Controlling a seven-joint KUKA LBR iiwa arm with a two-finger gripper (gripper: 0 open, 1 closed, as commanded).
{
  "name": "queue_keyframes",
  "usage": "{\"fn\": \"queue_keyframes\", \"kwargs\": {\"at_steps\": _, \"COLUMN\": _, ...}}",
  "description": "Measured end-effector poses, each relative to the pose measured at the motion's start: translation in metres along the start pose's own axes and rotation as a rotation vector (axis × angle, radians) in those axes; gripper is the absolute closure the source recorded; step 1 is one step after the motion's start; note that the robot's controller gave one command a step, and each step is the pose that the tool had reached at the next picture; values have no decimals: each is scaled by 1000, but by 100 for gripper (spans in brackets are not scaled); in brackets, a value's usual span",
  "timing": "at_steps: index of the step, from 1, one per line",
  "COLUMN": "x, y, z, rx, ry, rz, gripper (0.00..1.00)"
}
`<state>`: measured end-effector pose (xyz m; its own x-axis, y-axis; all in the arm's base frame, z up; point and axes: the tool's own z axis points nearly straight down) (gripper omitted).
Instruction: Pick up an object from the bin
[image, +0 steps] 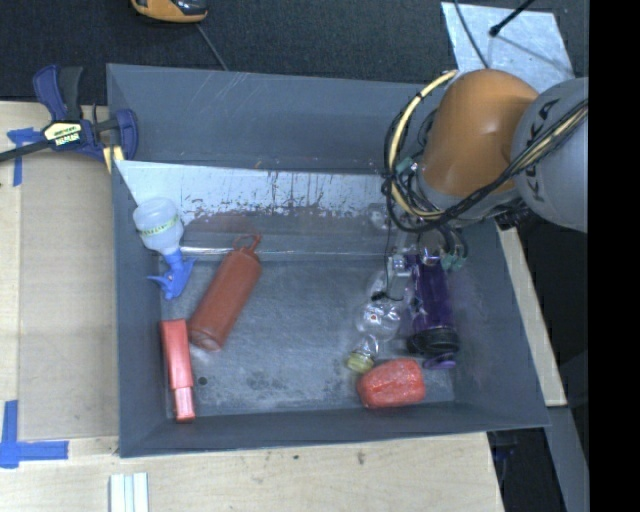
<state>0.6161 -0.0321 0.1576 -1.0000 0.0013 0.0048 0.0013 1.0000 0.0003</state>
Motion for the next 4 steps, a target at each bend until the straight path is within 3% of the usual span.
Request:
{"fn": "queue_keyframes", "kwargs": {"at_steps": 1, "x": -2, "y": 0, "z": -5, "rx": 1, "ry": -8, "rz": -1, "gripper": 0}}
{"fn": "queue_keyframes", "kwargs": {"at_steps": 2, "x": 31, "y": -43, "z": 14, "rx": 0, "ry": -11, "rz": -24, "gripper": 0}}
{"fn": "queue_keyframes", "kwargs": {"at_steps": 3, "x": 44, "y": -51, "z": 59, "rx": 6, "ry": -11, "rz": -101, "gripper": 0}}
{"fn": "queue_keyframes", "kwargs": {"at_steps": 4, "x": 50, "y": -65, "z": 66, "rx": -3, "ry": -4, "rz": -117, "gripper": 0}}
